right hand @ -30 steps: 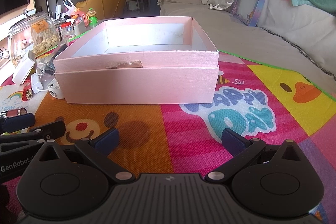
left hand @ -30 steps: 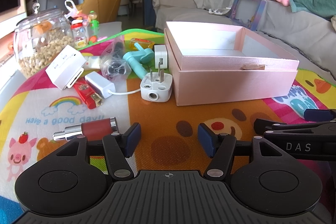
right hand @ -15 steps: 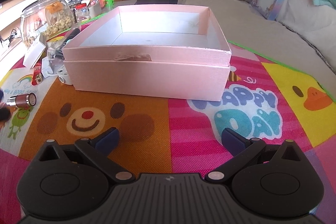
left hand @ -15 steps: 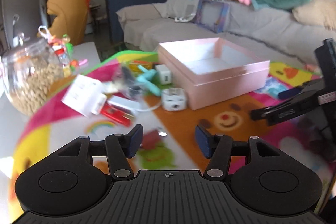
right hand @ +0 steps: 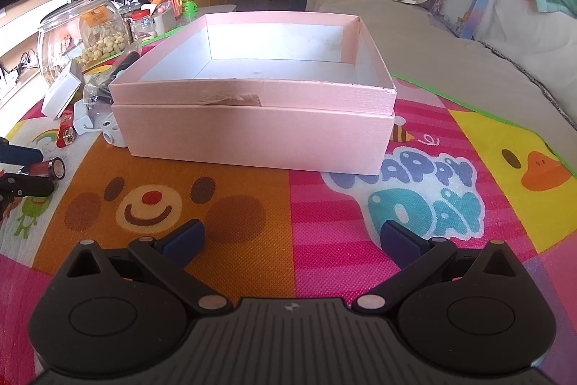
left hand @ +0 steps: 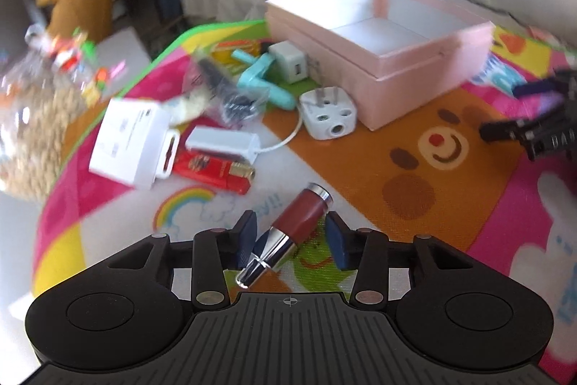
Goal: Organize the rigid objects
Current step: 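Grasp the red-and-silver tube with the left gripper, then grasp the white USB-C cable box with the right gripper while the left holds the tube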
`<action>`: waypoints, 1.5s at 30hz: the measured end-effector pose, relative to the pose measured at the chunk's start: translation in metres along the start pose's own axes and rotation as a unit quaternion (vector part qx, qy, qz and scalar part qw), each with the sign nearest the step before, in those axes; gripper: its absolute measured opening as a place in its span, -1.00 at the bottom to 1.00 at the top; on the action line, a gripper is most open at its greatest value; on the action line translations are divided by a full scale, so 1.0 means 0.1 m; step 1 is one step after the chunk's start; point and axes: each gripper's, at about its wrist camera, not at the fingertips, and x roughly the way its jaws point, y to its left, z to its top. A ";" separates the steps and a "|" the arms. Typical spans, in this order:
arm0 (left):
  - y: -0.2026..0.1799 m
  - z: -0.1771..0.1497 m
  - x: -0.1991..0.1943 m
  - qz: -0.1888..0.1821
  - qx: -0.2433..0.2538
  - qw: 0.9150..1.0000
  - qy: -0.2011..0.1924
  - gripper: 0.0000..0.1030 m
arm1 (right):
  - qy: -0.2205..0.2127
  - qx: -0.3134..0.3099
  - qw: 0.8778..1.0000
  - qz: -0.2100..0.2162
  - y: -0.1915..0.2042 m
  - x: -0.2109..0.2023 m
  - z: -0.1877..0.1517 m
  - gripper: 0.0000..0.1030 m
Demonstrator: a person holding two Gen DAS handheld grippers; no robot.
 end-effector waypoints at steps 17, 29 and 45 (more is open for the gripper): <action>0.20 -0.67 -0.57 0.004 -0.166 0.981 -0.100 -0.54 | -0.185 -0.177 0.966 0.021 1.08 -0.46 0.51 0.91; 0.35 -1.08 -0.75 -0.026 -0.216 0.969 -0.119 -0.54 | -0.059 -0.360 0.926 0.098 3.05 0.87 1.26 0.75; -0.38 -0.85 -0.93 -0.101 -0.109 0.981 -0.124 -0.54 | -0.089 -0.182 0.978 0.048 0.96 -0.88 0.30 0.33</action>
